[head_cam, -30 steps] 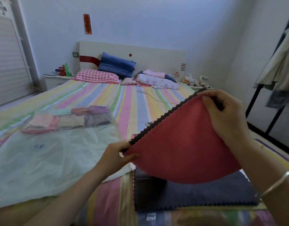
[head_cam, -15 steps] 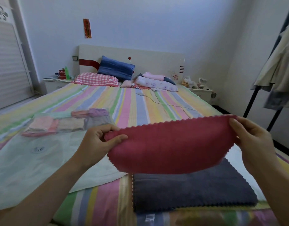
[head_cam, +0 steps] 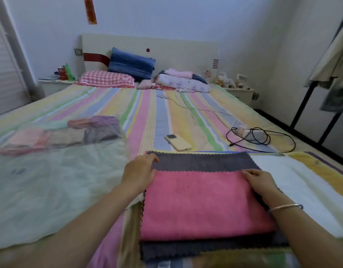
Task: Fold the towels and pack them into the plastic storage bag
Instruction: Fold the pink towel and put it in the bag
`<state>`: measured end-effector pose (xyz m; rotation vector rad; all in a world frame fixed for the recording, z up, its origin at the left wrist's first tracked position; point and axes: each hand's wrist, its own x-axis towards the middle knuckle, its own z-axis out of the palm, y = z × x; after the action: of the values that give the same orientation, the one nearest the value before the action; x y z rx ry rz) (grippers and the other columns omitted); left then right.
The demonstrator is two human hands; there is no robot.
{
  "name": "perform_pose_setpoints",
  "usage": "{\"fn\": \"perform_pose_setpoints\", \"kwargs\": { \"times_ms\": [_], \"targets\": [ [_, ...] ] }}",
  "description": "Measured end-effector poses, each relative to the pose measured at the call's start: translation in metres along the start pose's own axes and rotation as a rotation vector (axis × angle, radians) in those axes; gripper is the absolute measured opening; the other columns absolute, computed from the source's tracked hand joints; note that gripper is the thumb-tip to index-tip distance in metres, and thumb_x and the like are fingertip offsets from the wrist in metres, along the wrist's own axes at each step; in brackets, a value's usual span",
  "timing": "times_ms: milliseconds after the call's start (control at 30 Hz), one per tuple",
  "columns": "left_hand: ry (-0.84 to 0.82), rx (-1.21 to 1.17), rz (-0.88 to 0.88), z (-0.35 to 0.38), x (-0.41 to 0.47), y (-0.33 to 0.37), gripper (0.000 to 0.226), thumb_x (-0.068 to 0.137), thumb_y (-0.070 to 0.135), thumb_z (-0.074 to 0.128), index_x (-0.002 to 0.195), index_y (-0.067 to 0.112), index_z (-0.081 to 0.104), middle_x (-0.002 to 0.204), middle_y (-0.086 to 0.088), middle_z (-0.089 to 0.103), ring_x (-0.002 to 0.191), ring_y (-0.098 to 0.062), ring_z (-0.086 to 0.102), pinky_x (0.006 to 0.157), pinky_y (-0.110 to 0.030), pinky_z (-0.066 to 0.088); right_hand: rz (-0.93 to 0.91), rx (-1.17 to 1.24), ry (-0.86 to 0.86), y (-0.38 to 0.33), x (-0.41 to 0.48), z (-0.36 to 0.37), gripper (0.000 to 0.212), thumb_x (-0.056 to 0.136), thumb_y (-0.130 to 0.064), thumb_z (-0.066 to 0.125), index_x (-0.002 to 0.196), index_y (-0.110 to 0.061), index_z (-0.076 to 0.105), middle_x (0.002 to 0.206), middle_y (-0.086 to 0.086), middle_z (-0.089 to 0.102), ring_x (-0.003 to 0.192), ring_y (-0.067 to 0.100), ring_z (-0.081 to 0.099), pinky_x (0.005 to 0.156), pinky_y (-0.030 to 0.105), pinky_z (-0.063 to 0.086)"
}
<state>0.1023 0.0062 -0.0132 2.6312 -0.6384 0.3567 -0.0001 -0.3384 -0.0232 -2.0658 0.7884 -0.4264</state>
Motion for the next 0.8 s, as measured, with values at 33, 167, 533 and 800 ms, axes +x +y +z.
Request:
{"fn": "perform_pose_setpoints", "kwargs": {
  "times_ms": [33, 167, 533, 800],
  "targets": [
    [0.061, -0.006, 0.014, 0.004, -0.003, 0.007, 0.036, 0.083, 0.011, 0.058, 0.116, 0.022, 0.06, 0.118, 0.004, 0.063, 0.109, -0.02, 0.056, 0.088, -0.033, 0.046, -0.002, -0.016, -0.007, 0.005, 0.001, 0.001, 0.021, 0.089, -0.027, 0.063, 0.104, -0.016, 0.073, 0.111, 0.004, 0.069, 0.1, 0.02, 0.059, 0.098, 0.04, 0.046],
    [0.029, -0.113, 0.169, 0.011, -0.035, 0.069, 0.04, 0.088, 0.017, 0.047, 0.126, 0.019, 0.059, 0.142, 0.002, 0.05, 0.131, -0.018, 0.046, 0.115, -0.027, 0.019, -0.039, -0.015, -0.083, 0.003, -0.011, -0.009, 0.032, 0.093, -0.041, 0.055, 0.114, -0.019, 0.061, 0.111, 0.001, 0.062, 0.096, 0.018, 0.058, 0.086, 0.037, 0.049],
    [-0.182, 0.144, 0.241, 0.076, -0.091, 0.116, 0.068, 0.098, 0.058, 0.014, 0.133, 0.021, 0.059, 0.139, -0.01, 0.056, 0.129, -0.024, 0.053, 0.109, -0.046, 0.025, -0.11, -0.199, -0.438, -0.002, -0.076, -0.05, 0.044, 0.085, -0.008, 0.066, 0.119, -0.034, 0.056, 0.12, 0.002, 0.054, 0.11, 0.01, 0.052, 0.078, 0.02, 0.042],
    [-0.205, -1.3, -0.452, 0.007, -0.066, 0.087, 0.025, 0.1, 0.028, 0.04, 0.108, 0.02, 0.063, 0.114, -0.007, 0.067, 0.096, -0.025, 0.069, 0.079, -0.038, 0.057, -0.243, 0.019, -0.445, -0.111, -0.124, 0.002, 0.053, 0.085, 0.002, 0.057, 0.135, -0.018, 0.053, 0.109, -0.004, 0.062, 0.09, 0.009, 0.065, 0.074, 0.02, 0.055]
  ]
}}
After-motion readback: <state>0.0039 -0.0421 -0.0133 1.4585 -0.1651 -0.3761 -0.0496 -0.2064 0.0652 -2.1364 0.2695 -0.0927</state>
